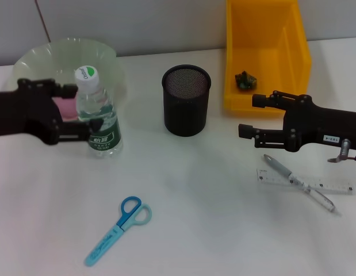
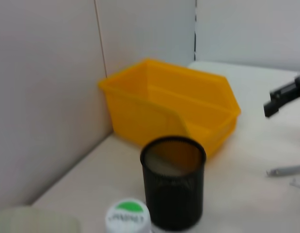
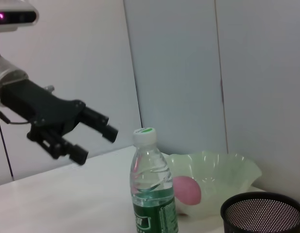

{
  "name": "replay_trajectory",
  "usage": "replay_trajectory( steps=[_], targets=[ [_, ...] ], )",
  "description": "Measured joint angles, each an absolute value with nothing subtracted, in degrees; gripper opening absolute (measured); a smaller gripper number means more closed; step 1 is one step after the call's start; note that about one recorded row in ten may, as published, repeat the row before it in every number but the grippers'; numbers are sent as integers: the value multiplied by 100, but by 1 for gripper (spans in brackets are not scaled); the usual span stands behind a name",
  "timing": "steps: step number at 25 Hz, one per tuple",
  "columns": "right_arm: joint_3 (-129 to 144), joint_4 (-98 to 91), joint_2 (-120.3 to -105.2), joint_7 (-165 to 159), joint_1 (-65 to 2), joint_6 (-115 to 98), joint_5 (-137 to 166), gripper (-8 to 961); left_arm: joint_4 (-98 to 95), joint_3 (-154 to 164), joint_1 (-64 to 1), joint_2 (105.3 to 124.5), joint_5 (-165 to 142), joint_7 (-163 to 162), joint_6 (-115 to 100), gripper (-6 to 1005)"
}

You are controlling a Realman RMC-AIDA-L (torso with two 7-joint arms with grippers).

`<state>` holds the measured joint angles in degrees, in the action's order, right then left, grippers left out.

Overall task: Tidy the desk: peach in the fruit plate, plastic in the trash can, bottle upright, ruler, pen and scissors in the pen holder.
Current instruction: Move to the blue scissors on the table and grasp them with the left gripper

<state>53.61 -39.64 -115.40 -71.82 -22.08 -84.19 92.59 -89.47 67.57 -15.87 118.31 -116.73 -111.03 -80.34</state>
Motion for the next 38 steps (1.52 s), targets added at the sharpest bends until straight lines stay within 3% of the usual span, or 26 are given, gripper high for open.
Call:
replay_trajectory(
  steps=[38],
  targets=[
    [5298, -4665, -11412, -8153, -2271, -9200, 10778, 840, -9672, 8800, -1537, 11855, -14034, -14240, -8438, 813]
  ],
)
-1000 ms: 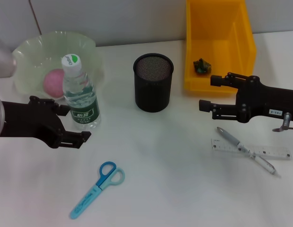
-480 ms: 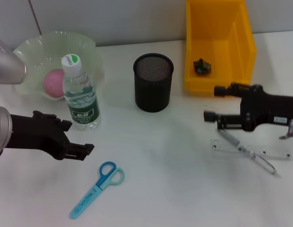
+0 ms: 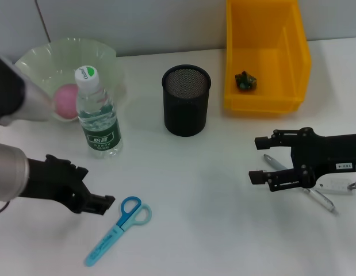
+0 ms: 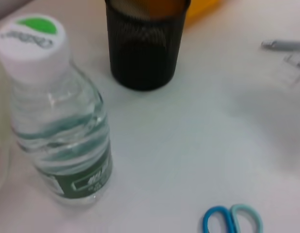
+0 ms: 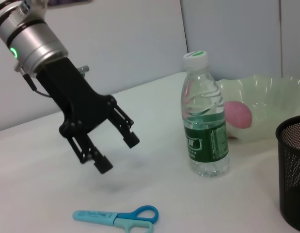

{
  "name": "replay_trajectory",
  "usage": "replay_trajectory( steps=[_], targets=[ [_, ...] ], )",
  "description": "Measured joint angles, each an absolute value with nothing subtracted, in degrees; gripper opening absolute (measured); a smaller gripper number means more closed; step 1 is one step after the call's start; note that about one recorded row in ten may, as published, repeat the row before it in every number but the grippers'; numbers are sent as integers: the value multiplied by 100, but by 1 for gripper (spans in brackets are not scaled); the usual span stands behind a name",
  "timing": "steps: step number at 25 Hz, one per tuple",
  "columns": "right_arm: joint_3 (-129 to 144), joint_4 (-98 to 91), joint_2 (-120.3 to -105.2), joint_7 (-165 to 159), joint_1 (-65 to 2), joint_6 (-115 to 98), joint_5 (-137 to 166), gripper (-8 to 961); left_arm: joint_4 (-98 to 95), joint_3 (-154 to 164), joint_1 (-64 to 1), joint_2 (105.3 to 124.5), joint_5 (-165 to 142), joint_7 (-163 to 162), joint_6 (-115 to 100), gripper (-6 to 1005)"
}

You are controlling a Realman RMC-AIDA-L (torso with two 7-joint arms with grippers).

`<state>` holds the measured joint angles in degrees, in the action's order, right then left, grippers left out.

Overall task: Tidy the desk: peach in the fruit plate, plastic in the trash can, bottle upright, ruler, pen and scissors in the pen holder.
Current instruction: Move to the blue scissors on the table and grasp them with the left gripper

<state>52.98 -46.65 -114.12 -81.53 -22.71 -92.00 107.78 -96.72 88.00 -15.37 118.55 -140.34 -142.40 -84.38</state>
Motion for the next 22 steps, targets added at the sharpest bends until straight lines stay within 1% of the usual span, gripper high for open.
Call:
replay_trajectory(
  steps=[13, 22],
  targets=[
    [5274, -4685, -11398, -8118, -2285, -9163, 10845, 840, -10029, 9798, -1546, 11871, -14583, -15590, -8400, 813],
    [5122, -4684, -11418, -8032, -2230, -9159, 10846, 840, -10141, 10538, -1616, 11895, -15097, -16471, -8199, 812]
  ],
)
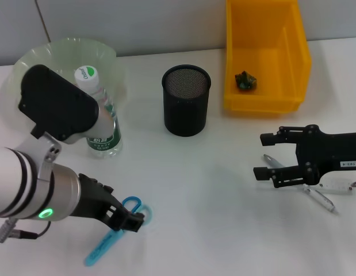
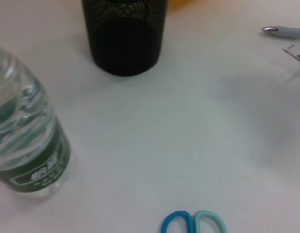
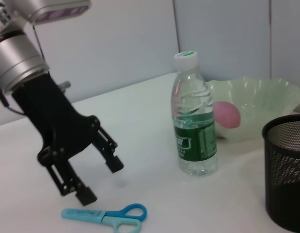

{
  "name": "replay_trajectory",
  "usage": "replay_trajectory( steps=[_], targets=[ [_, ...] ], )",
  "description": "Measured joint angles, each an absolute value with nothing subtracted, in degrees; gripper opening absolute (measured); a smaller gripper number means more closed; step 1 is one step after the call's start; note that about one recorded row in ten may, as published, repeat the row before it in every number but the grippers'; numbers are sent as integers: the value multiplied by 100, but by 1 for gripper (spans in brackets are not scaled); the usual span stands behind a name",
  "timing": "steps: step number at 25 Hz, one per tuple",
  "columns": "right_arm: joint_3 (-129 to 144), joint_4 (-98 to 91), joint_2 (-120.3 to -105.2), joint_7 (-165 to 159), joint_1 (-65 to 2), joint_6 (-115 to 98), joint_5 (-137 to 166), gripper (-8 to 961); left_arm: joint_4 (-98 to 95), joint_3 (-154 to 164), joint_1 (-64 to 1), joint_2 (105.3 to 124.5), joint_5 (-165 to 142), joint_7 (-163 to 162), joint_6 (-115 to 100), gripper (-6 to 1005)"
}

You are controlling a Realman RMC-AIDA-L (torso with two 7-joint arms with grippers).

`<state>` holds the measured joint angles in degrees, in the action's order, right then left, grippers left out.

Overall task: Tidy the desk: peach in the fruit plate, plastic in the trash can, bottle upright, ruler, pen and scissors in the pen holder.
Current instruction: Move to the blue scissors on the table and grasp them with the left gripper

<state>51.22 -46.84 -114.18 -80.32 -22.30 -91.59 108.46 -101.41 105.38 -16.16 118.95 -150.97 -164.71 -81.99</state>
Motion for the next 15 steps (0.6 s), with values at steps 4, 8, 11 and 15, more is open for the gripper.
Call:
replay_trajectory(
  steps=[4, 8, 11, 15],
  targets=[
    [5068, -4684, -11427, -8030, -2208, -9181, 10846, 840, -10040, 10650, -1603, 11910, -15056, -16488, -8127, 812],
    [5055, -4684, -11435, -8016, -2194, -9168, 10846, 840, -9991, 10731, -1579, 11909, -15042, -16490, -8066, 812],
    [5008, -4684, -11448, -7968, -2191, -9163, 10846, 840, -9899, 10877, -1578, 11910, -15038, -16495, -8018, 812],
    [4994, -4684, -11455, -7947, -2189, -9155, 10841, 840, -9835, 11051, -1575, 11916, -15037, -16500, -7916, 812]
  ],
)
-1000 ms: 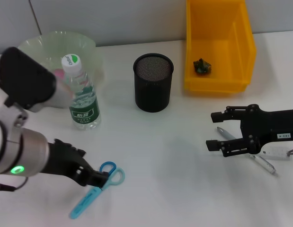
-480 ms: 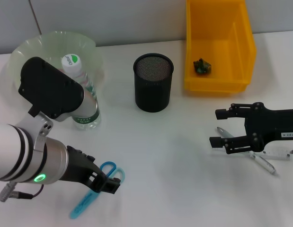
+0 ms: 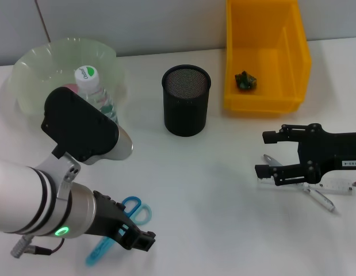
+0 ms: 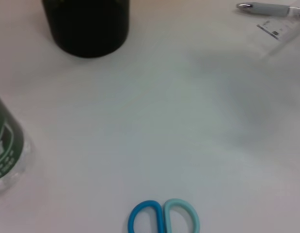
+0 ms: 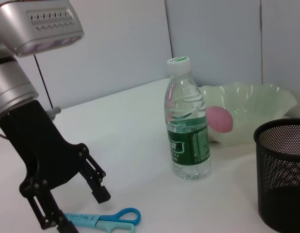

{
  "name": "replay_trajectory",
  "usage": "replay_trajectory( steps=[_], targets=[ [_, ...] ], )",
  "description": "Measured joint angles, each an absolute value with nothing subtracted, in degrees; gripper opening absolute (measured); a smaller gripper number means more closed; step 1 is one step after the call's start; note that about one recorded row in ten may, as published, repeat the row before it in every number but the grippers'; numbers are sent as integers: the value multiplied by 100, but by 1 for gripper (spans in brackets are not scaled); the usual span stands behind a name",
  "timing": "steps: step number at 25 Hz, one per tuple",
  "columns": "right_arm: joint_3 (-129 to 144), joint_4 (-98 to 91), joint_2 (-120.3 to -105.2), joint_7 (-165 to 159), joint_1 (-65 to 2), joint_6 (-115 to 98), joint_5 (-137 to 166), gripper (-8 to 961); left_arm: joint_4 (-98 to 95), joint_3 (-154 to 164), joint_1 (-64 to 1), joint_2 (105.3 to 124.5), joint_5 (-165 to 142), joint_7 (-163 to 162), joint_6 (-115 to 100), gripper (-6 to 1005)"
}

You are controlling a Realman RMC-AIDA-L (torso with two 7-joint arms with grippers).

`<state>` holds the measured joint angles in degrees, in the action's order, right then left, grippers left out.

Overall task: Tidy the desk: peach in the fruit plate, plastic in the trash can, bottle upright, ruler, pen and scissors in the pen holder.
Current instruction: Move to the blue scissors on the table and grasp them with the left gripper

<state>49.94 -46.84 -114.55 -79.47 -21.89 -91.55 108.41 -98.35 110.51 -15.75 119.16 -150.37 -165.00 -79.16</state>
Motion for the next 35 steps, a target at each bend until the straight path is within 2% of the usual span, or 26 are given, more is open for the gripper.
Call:
replay_trajectory(
  steps=[11, 35],
  targets=[
    [4992, -4684, -11460, -7945, -2188, -9155, 10840, 840, -9638, 11032, -1641, 11904, -15218, -16498, -7849, 813],
    [4983, -4684, -11470, -7883, -2148, -9159, 10843, 841, -9195, 11048, -1864, 11910, -15302, -16497, -7848, 745]
  ],
)
